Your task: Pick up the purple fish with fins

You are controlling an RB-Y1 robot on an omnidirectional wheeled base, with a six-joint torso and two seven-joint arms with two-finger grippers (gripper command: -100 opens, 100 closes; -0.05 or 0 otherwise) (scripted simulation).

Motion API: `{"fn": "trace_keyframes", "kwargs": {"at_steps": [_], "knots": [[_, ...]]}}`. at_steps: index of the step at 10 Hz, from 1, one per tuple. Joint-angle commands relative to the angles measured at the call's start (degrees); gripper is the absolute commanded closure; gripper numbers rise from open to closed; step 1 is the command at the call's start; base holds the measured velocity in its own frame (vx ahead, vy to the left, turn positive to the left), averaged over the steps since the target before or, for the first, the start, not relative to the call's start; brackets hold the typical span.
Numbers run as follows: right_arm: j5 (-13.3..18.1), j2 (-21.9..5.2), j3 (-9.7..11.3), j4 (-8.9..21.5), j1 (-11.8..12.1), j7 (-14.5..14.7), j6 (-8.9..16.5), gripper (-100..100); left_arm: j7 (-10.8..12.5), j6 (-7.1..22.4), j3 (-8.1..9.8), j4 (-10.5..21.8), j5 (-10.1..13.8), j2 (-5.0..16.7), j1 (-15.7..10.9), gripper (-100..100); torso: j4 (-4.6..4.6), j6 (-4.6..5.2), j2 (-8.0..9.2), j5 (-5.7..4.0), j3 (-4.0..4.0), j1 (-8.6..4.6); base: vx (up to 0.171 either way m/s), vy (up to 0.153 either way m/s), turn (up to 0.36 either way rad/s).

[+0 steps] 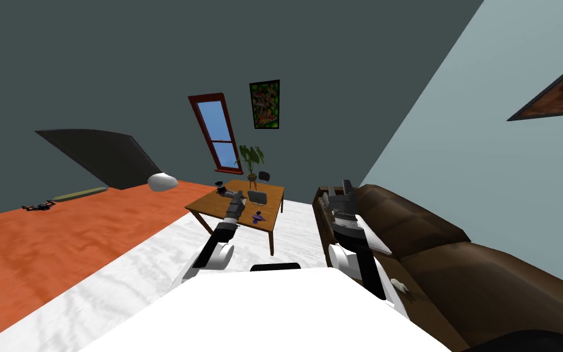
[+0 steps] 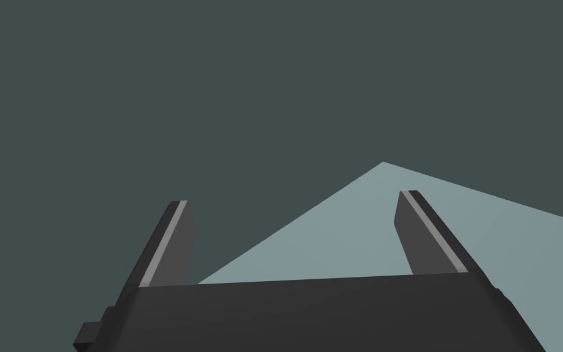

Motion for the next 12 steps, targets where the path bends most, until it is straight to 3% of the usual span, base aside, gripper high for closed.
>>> {"fn": "trace_keyframes", "kwargs": {"at_steps": [1, 8, 9, 10, 12], "knots": [[0.0, 0.0, 0.0, 0.0, 0.0, 0.0, 0.0, 0, -0.1, 2.86, -0.59, 1.27, 0.57, 0.09, -0.72, -100, 0.0, 0.0, 0.0, 0.0, 0.0, 0.0, -0.01, 0.036, -0.06], [0.0, 0.0, 0.0, 0.0, 0.0, 0.0, 0.0, 0, -0.09, 10.86, -1.47, 5.58, 1.94, 0.56, -3.96, -100, 0.0, 0.0, -0.02, -0.02, -0.01, -0.06, -0.01, 0.025, -0.042], [0.0, 0.0, 0.0, 0.0, 0.0, 0.0, 0.0, 0, -0.11, 13.32, -1.72, 7.05, 2.26, 0.72, -5.02, -100, -0.01, -0.01, -0.02, -0.02, -0.01, -0.08, -0.008, 0.022, -0.053], [0.0, 0.0, 0.0, 0.0, 0.0, 0.0, 0.0, 0, -0.11, 13.4, -1.72, 7.05, 2.26, 0.72, -5.02, -100, -0.01, 0.0, -0.03, -0.02, -0.02, -0.07, -0.006, 0.019, -0.028], [0.0, 0.0, 0.0, 0.0, 0.0, 0.0, 0.0, 0, -0.18, 17.45, -2.18, 9.97, 2.69, 1.06, -7.07, -100, -0.01, 0.0, -0.04, -0.02, -0.02, -0.1, -0.009, 0.018, -0.07]]}}
